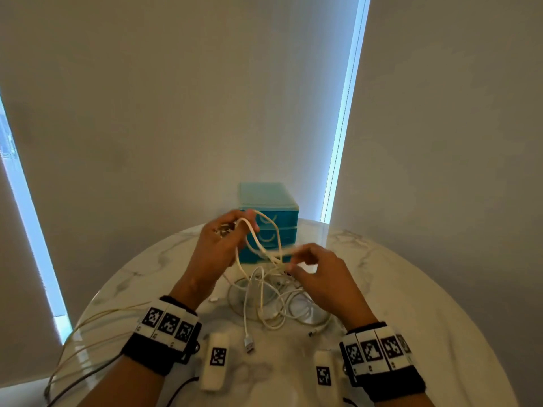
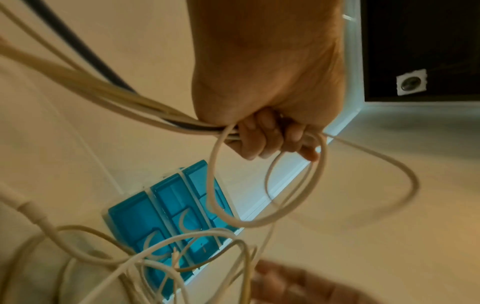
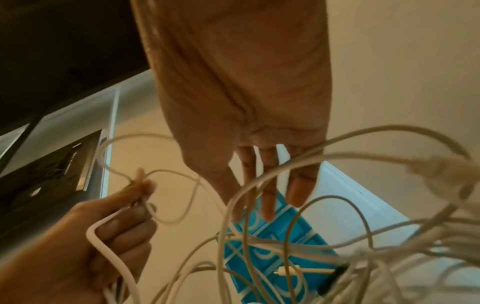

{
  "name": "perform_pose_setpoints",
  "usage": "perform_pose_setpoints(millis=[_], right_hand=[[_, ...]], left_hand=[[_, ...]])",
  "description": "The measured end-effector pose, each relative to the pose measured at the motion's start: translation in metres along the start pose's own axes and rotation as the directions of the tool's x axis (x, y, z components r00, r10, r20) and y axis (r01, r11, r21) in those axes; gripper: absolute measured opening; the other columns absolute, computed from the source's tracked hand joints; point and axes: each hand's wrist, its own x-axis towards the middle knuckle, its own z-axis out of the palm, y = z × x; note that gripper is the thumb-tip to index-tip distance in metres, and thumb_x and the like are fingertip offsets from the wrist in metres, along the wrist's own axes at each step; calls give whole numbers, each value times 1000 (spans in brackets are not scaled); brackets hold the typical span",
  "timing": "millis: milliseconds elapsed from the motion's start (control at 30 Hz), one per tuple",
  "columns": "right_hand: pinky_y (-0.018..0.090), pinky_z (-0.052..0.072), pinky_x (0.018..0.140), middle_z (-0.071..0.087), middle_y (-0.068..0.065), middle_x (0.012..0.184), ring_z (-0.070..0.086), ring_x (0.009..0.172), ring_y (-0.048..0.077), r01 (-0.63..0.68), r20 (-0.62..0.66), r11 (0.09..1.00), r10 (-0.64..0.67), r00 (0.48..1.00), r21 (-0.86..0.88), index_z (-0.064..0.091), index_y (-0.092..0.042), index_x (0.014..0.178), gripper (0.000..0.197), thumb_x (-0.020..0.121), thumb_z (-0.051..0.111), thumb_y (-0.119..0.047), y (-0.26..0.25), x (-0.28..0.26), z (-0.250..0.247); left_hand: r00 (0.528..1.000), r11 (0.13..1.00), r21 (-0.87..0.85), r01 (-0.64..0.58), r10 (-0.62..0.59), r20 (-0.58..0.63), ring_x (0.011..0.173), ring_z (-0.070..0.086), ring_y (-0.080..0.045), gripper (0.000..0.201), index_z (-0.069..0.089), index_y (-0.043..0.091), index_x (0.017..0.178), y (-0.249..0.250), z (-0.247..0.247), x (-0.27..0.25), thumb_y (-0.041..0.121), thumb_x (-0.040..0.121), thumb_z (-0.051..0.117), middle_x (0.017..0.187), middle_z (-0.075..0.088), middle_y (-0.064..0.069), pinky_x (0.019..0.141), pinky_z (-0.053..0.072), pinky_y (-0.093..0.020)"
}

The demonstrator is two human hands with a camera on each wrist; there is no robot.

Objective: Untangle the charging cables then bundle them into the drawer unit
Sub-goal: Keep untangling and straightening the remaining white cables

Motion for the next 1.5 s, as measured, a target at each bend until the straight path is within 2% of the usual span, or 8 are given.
perform_pose_setpoints(millis=[133,367,933,1033,1100,1300,1400,1500], right_hand=[[33,62,90,77,-15,96,71,90,2,-134,62,991,135,989,-23,75,-34,108,13,96,78,-37,11,1,-4],[13,46,73,72,-14,95,66,86,1,25,76,996,-18,997,-83,71,-37,125,36,93,78,-52,-16,8,10],[22,57,71,75,-9,77,69,64,2,183,430,917,-14,903,-354,79,-22,100,20,99,74,-41,-59,65,9],[33,64,74,78,-4,84,74,71,13,137,-3,963,-142,990,-230,74,-21,102,19,103,67,-38,-73,77,-14],[31,61,68,79,-3,79,74,64,14,122,-283,992,-126,951,-31,68,-22,102,22,105,65,-43,-89,81,-37],[16,54,56,80,-5,77,74,54,13,188,-356,982,-164,920,35,70,-19,101,28,102,70,-48,-124,81,-78],[15,50,58,80,-3,76,74,56,13,144,-218,989,-135,967,27,72,-16,99,31,103,69,-46,-134,80,-81],[13,49,56,78,-1,72,71,54,9,150,-389,986,-111,914,71,71,-14,102,34,105,64,-47,-136,83,-85]], left_hand=[[994,965,-260,-16,-11,-104,47,23,-9,44,75,18,99,0,-9,7,61,93,65,56,35,7,49,12,-33],[997,921,-390,-2,-29,-72,47,23,-7,35,80,26,108,-5,-9,8,50,104,56,59,31,4,45,13,-29],[998,830,-558,8,-37,-41,43,25,-4,34,73,17,119,-6,-20,10,38,111,47,59,32,3,42,13,-26],[998,857,-515,31,-55,-31,46,22,-6,39,73,16,127,-7,-20,10,40,112,47,62,34,2,44,12,-28],[997,887,-459,49,-72,-34,50,14,-12,40,75,16,125,-7,-19,11,42,111,49,64,31,0,45,10,-31],[985,926,-349,143,-169,-43,47,17,-11,48,77,7,115,-14,-18,14,50,98,65,61,30,1,43,11,-26],[983,951,-267,157,-176,-50,50,21,-12,27,81,18,117,-16,-16,13,37,105,65,61,37,2,43,15,-22],[982,967,-192,166,-181,-60,48,27,-11,18,79,29,120,-18,-14,12,30,105,70,63,47,0,41,21,-21]])
